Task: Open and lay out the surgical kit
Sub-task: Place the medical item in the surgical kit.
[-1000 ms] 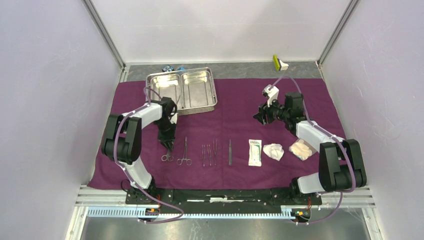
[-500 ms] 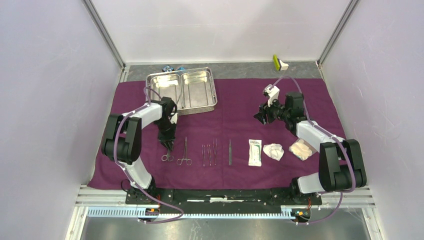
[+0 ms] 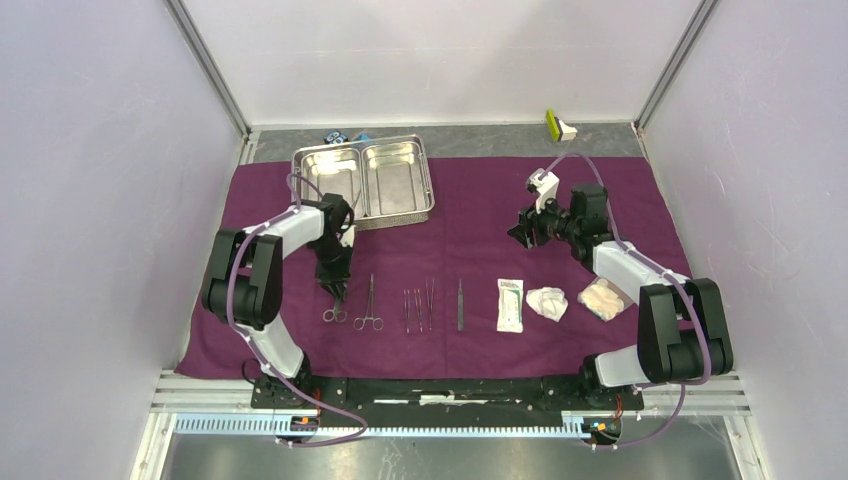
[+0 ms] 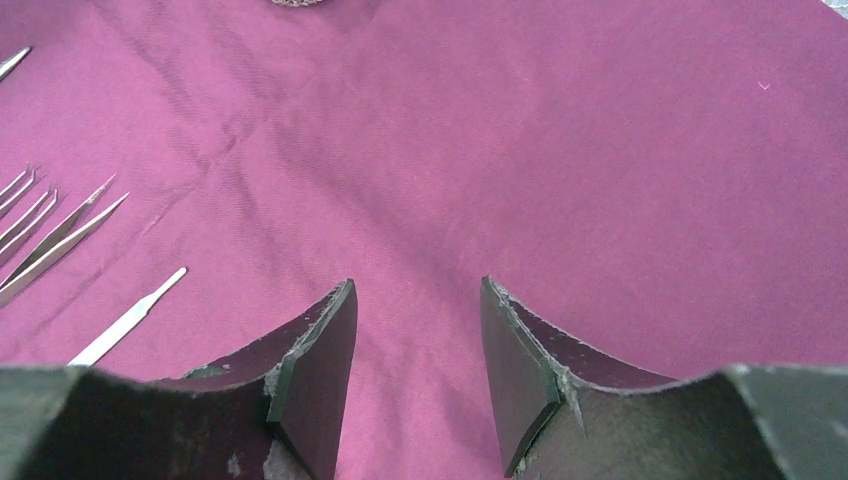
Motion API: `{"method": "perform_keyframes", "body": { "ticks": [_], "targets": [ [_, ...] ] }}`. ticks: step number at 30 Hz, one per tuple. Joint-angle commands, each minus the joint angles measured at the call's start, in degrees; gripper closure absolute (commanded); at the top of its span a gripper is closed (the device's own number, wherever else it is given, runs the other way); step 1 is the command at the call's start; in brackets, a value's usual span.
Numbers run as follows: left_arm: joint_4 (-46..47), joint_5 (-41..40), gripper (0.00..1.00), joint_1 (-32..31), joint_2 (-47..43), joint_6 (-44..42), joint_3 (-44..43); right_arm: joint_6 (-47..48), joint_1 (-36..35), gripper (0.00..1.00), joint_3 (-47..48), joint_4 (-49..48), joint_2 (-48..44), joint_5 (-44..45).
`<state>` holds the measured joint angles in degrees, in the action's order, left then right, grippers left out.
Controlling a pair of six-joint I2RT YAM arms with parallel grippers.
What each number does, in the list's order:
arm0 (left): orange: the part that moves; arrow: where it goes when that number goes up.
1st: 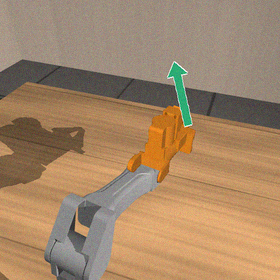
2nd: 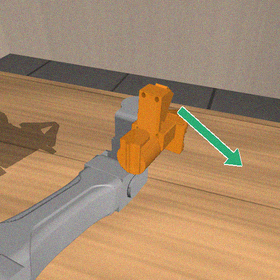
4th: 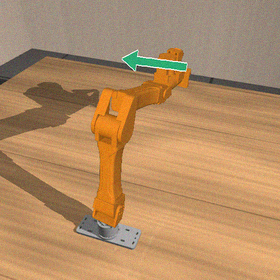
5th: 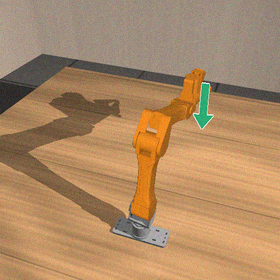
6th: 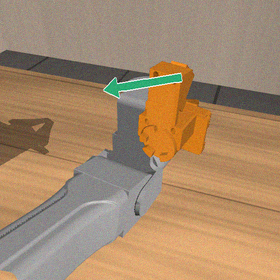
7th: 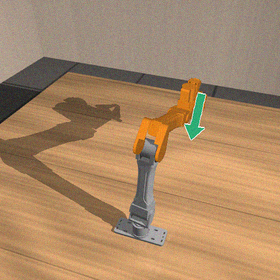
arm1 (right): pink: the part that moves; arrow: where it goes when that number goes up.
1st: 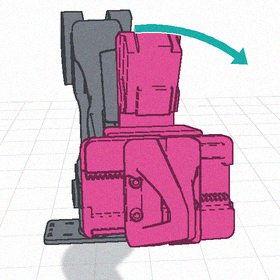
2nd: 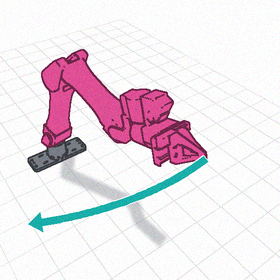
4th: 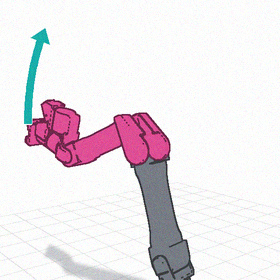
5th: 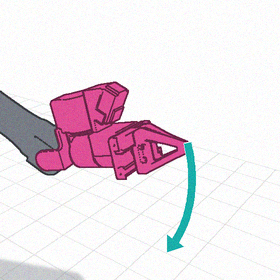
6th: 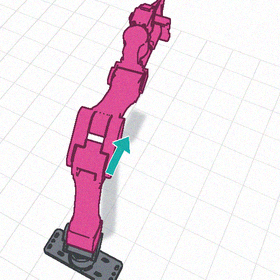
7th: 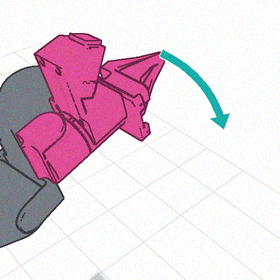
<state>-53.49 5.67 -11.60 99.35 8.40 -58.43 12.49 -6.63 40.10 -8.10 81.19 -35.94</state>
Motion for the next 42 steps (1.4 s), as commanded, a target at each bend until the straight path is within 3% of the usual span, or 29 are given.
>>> {"method": "perform_keyframes", "body": {
  "ticks": [1,12,42],
  "targets": [
    [-0.41,0.15,0.83,0.35,-0.71,-1.63,-1.33,0.34,0.35,0.45,-0.10,-2.10,-1.12,-0.33],
    [-0.38,0.43,0.74,1.05,1.81,-1.90,-1.33,0.25,0.35,0.45,-0.02,-2.10,-0.88,-0.45],
    [-1.06,2.80,0.72,1.05,-1.09,-2.43,-1.68,0.25,0.49,0.45,0.38,-2.01,-0.83,-0.80]
  ]
}}
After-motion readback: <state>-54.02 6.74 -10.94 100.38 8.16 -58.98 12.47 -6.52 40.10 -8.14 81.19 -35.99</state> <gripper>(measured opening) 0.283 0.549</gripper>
